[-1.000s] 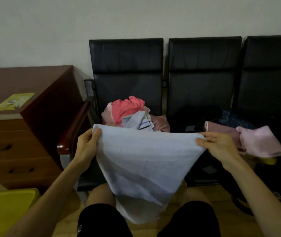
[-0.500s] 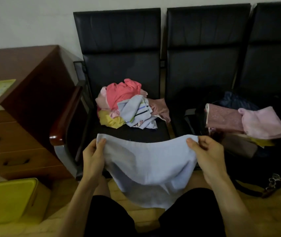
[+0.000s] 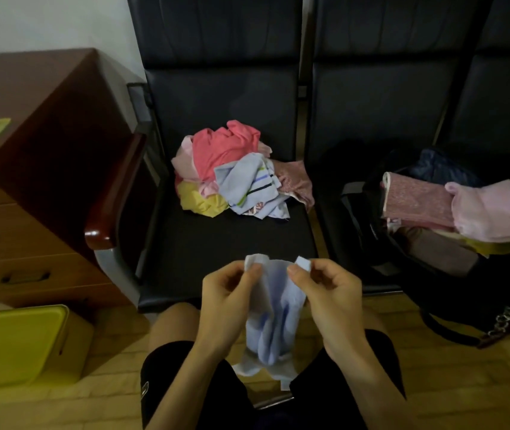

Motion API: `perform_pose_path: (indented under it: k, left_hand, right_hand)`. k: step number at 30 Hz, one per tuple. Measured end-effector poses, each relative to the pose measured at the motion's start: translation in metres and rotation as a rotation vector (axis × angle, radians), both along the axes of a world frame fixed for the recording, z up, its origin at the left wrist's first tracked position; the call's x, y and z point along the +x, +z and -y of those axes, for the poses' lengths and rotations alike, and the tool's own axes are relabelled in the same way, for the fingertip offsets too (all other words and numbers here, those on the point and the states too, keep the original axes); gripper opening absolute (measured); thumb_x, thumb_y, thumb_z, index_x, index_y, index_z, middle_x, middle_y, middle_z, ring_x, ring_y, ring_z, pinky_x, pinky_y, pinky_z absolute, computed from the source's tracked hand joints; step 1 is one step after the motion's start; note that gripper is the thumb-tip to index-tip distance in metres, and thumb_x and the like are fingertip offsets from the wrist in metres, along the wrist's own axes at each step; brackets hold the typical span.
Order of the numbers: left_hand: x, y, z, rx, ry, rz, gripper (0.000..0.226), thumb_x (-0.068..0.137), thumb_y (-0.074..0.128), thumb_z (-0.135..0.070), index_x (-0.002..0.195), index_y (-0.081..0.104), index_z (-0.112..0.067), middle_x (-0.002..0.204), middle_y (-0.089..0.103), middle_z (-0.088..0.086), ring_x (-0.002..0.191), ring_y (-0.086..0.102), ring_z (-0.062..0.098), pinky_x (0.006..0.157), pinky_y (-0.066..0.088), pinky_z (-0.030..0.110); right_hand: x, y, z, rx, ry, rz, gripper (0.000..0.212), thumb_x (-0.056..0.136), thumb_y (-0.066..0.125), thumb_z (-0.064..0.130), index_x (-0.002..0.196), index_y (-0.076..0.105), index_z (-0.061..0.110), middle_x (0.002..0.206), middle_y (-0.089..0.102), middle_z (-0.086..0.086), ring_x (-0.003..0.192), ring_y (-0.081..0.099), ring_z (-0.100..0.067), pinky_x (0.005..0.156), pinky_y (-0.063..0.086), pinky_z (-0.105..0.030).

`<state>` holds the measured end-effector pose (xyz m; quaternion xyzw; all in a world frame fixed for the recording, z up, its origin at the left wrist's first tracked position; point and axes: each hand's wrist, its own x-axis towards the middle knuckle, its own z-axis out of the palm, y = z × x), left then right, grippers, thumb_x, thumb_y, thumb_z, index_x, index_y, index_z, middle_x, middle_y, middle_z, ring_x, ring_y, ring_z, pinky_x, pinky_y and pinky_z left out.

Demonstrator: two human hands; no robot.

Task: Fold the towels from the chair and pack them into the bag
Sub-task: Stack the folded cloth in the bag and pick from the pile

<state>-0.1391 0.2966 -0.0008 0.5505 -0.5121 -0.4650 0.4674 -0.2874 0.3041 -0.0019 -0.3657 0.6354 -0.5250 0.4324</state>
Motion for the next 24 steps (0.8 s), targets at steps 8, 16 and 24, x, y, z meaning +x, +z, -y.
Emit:
perform_pose_path:
  k: [8, 16, 24]
  left_hand:
    - [-0.007, 0.009, -0.001, -0.034, -0.060, -0.021, 0.018, 0.098, 0.060, -0.017, 0.092, 0.077, -0.017, 0.084, 0.075, 0.003, 0.081, 0.071, 0.021, 0.070, 0.057, 0.036]
    - [-0.003, 0.008, 0.002, -0.028, -0.111, 0.024, 0.015, 0.097, 0.062, -0.020, 0.101, 0.076, -0.020, 0.093, 0.076, -0.004, 0.090, 0.072, 0.011, 0.080, 0.059, 0.032]
    - [0.002, 0.006, 0.013, -0.142, -0.081, 0.241, 0.019, 0.082, 0.077, -0.030, 0.093, 0.068, -0.042, 0.091, 0.070, -0.013, 0.086, 0.069, 0.005, 0.077, 0.059, 0.033]
  right_hand:
    - [0.014, 0.012, -0.002, -0.115, 0.097, -0.024, 0.006, 0.084, 0.075, 0.012, 0.079, 0.074, 0.015, 0.074, 0.073, 0.001, 0.073, 0.070, -0.010, 0.065, 0.054, -0.019]
    - [0.015, 0.013, 0.000, -0.058, 0.160, 0.019, 0.012, 0.090, 0.069, 0.012, 0.086, 0.077, 0.021, 0.082, 0.076, 0.002, 0.084, 0.073, -0.011, 0.074, 0.059, -0.026]
    - [0.007, 0.029, 0.007, 0.190, 0.451, 0.294, 0.033, 0.103, 0.038, 0.014, 0.117, 0.067, 0.007, 0.112, 0.071, -0.008, 0.104, 0.068, -0.019, 0.087, 0.056, -0.028]
